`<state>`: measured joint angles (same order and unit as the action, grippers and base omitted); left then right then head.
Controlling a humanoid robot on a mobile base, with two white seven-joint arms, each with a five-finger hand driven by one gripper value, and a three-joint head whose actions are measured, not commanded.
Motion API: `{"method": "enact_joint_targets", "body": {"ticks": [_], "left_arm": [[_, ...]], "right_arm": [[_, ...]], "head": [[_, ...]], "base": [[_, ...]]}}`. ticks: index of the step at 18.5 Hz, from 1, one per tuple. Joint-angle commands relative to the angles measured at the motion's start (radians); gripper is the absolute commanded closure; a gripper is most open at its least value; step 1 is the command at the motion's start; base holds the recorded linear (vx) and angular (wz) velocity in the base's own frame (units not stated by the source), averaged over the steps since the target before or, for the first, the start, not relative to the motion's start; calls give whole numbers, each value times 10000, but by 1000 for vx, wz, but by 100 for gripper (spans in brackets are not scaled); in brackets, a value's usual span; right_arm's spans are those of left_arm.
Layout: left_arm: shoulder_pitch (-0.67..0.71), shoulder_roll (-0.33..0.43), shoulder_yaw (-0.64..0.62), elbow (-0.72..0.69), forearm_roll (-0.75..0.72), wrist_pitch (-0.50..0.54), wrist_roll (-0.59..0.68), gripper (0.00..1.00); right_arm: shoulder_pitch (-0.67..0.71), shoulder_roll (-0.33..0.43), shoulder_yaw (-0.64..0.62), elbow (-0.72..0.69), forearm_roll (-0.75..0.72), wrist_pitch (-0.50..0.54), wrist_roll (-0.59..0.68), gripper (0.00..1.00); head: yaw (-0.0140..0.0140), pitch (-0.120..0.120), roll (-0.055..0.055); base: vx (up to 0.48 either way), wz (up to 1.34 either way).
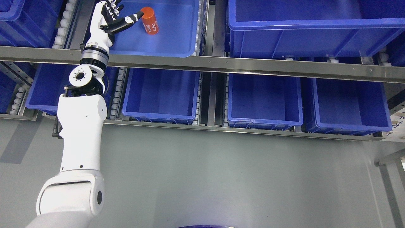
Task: Grab orange capacitor from left shelf to right desk
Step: 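Reach the left hand into the upper blue bin toward the orange capacitor, then close the left hand around the orange capacitor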
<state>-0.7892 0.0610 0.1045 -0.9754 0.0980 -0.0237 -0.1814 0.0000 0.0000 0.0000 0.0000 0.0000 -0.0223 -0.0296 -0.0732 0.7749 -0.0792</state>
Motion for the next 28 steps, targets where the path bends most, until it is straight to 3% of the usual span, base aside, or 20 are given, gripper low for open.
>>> {"method": "enact_joint_targets", "body": {"ticks": [1,5,13,17,22,24,27,28], "left_arm": [[-867,203,-462,2974,-59,7,-72,0],[-607,111,-953,2790,-44,-100,-900,0],[8,387,-984,2145,-120,-85,-1267,0],[-23,311,-1045,2176,-396,-54,-1607,6],[23,295,-893,2161,-366,-405,-2585,33],[130,203,-846,2145,-351,-1277,-2803,51],[406,-163,-220,2130,-289,-2506,-3260,87],[422,-256,-35,2130,-289,-2554,-3537,93]], "right_arm": [[199,-174,-123,-175,46,-23,4,0],[199,-174,-123,-175,46,-23,4,0],[199,-174,-123,-175,46,-23,4,0],[199,-174,-123,-175,46,-23,4,0],[199,-174,-123,-175,46,-23,4,0],[199,-174,-123,-175,46,-23,4,0],[199,-174,-123,-175,46,-23,4,0],[199,-174,-123,-175,46,-23,4,0]], "head": [[0,0,0],[0,0,0],[0,0,0],[0,0,0],[0,0,0],[0,0,0],[0,0,0],[0,0,0]], "base": [[52,6],[58,-13],[72,7],[95,13],[92,49],[80,88],[68,101],[46,20]]}}
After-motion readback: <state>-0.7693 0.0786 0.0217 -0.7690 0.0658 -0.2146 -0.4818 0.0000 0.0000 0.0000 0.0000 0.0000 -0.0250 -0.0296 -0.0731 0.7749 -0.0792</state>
